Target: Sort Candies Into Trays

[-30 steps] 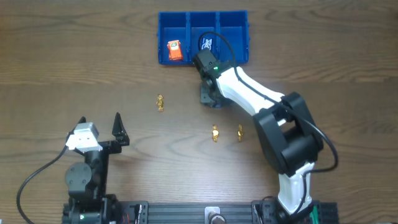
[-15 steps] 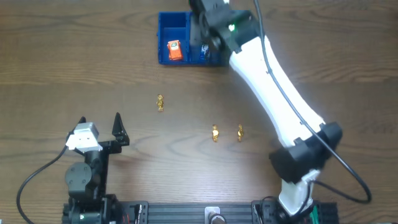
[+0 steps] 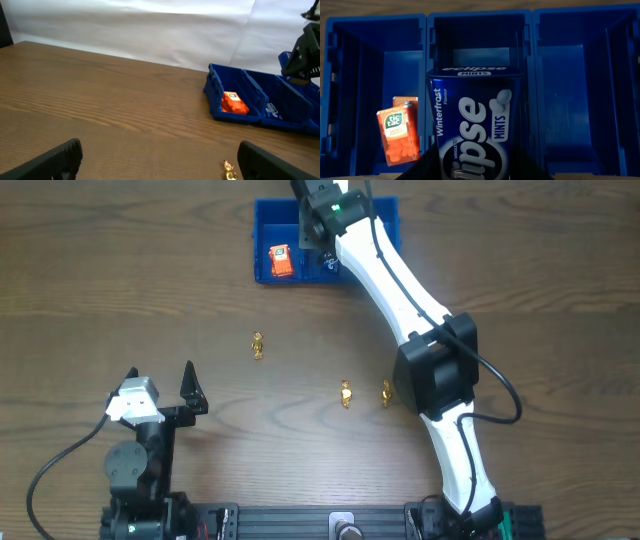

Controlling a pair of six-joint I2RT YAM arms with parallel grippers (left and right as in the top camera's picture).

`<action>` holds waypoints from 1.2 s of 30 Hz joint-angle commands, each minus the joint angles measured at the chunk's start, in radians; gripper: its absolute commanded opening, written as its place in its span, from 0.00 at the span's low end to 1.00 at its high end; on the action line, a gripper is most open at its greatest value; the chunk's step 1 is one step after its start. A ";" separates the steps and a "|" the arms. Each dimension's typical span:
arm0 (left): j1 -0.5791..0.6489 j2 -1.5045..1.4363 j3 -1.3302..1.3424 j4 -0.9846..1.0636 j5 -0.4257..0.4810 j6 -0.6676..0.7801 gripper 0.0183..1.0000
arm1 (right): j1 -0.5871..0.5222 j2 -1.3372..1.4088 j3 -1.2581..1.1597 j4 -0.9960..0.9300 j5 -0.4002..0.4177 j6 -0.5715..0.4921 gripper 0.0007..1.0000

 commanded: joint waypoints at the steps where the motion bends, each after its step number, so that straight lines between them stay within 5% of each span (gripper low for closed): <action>1: 0.006 -0.006 -0.014 -0.045 -0.009 0.014 1.00 | -0.016 0.011 0.019 0.007 0.010 -0.016 0.35; 20: 0.006 -0.006 -0.014 -0.045 -0.009 0.014 1.00 | -0.018 0.055 0.019 0.011 0.029 -0.066 0.42; 27: 0.006 -0.006 -0.014 -0.045 -0.009 0.014 1.00 | -0.020 0.055 0.019 0.014 0.028 -0.087 0.77; 36: 0.006 -0.006 -0.014 -0.045 -0.009 0.014 1.00 | 0.008 -0.030 0.019 -0.063 0.023 -0.088 0.84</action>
